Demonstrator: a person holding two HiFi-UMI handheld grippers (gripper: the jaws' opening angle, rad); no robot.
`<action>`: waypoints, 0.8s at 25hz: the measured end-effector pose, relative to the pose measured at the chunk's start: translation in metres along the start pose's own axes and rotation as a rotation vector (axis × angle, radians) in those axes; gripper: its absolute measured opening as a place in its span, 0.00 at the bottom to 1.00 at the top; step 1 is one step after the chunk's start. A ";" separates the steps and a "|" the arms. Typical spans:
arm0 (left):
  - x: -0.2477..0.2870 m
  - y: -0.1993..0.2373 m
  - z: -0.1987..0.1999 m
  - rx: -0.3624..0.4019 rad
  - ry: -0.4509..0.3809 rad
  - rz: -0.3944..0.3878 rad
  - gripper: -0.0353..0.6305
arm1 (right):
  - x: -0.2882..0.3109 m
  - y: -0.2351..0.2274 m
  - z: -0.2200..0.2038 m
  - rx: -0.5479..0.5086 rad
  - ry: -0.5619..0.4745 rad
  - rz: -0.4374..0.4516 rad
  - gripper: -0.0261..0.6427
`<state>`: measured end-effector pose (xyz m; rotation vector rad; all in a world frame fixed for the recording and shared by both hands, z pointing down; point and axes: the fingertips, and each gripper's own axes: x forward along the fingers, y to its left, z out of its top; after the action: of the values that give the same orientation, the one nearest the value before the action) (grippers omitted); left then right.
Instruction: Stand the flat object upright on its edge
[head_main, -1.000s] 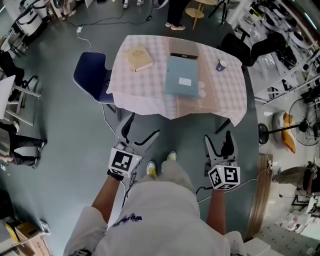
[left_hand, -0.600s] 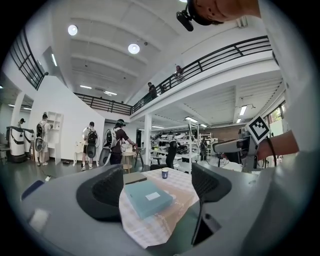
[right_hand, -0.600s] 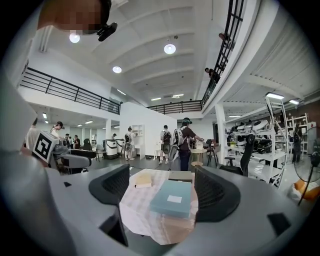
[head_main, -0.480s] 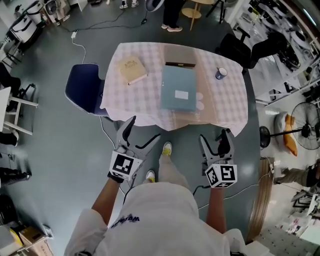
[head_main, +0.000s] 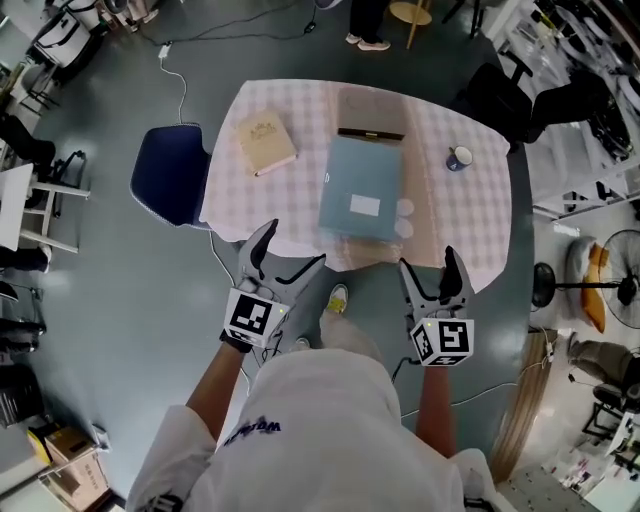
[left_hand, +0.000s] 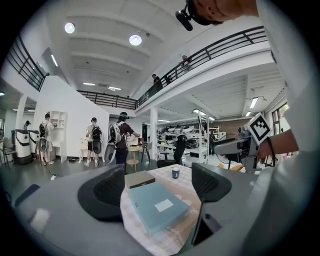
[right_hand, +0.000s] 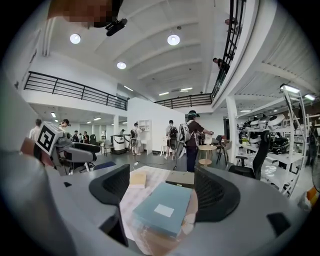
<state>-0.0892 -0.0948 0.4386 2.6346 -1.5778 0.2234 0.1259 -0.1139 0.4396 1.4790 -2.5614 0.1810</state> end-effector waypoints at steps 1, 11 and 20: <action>0.010 -0.001 -0.004 0.004 0.012 0.002 0.68 | 0.007 -0.006 -0.004 -0.005 0.010 0.010 0.63; 0.076 -0.003 -0.071 -0.015 0.206 0.024 0.68 | 0.056 -0.048 -0.067 0.016 0.134 0.105 0.63; 0.102 -0.001 -0.127 -0.039 0.268 -0.001 0.68 | 0.081 -0.059 -0.143 -0.009 0.263 0.126 0.61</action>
<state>-0.0530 -0.1668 0.5803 2.4529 -1.4768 0.5156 0.1510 -0.1839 0.5979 1.2006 -2.4369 0.3550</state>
